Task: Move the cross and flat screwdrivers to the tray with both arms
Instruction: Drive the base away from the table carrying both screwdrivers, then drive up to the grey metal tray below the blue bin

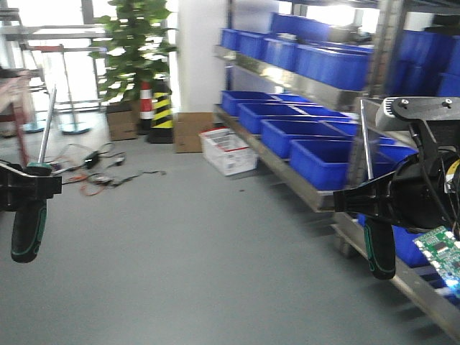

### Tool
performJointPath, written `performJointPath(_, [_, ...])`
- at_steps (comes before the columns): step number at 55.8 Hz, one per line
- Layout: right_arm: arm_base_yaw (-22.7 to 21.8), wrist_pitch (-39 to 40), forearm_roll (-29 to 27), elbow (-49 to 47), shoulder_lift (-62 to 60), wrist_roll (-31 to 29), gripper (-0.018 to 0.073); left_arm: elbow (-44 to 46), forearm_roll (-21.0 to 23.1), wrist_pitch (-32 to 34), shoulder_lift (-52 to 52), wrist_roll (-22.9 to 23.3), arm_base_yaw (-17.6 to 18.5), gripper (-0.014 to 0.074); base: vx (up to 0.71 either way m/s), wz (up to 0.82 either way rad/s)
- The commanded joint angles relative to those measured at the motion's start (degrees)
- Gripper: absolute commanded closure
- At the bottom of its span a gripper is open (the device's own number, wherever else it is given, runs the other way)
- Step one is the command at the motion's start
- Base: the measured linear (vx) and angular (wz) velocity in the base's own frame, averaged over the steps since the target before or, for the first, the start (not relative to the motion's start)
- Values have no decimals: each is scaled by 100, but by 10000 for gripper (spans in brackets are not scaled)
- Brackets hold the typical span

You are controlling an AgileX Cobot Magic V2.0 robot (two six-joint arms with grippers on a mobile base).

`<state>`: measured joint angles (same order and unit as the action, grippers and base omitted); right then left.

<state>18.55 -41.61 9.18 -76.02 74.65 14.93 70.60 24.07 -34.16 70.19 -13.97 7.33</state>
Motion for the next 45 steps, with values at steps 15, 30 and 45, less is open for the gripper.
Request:
performJointPath(15, [-20,462,86,-178,-191,-7,567,174,173,465,-159,19,22,594,44,-69])
performJointPath(30, [-20,462,86,-178,-191,-7,567,174,173,474,-159,19,22,594,40,-73])
performJointPath(45, [-20,462,86,-178,-191,-7,567,174,173,474,-159,19,22,594,34,-77])
